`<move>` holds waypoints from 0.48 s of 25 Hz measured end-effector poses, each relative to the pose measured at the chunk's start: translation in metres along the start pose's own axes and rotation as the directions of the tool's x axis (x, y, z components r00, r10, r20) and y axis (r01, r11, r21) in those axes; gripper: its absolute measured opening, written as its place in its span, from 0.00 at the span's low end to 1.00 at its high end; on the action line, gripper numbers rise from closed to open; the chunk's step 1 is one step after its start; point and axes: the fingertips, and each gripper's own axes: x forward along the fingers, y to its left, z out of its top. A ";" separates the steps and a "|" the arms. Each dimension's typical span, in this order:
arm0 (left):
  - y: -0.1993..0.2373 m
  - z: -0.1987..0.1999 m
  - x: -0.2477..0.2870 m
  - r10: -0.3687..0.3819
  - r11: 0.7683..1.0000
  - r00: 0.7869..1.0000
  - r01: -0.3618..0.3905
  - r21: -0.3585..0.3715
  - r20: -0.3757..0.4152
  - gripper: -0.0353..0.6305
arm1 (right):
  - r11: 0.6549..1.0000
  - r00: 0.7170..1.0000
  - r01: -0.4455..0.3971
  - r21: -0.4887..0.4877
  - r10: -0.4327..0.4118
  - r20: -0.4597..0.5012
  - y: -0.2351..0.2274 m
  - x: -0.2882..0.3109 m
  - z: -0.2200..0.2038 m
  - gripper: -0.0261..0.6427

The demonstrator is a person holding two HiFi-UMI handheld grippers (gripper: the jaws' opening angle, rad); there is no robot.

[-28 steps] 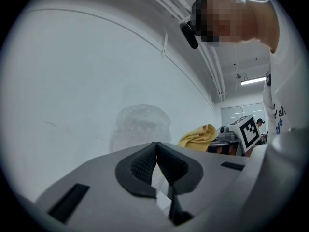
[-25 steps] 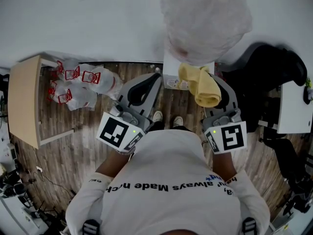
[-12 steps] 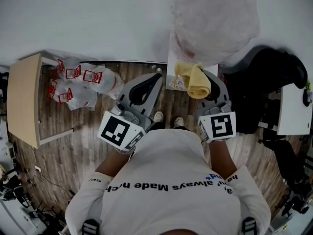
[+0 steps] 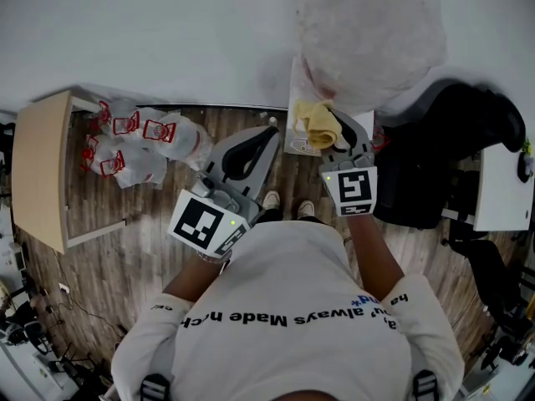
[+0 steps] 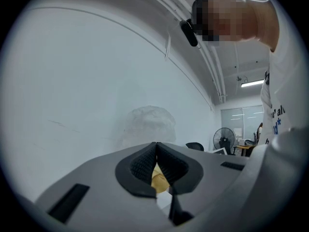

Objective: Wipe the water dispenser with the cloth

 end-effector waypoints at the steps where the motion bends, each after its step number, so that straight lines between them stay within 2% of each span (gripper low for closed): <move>1: 0.000 0.000 -0.001 -0.001 1.000 1.000 0.001 0.001 0.000 0.08 | 1.000 1.000 0.001 -0.008 -0.002 -0.006 0.001 0.005 -0.004 0.14; 12: 0.007 -0.001 -0.008 0.016 1.000 1.000 -0.016 -0.002 -0.006 0.08 | 0.995 0.995 0.004 -0.098 -0.014 -0.099 0.008 0.061 -0.067 0.14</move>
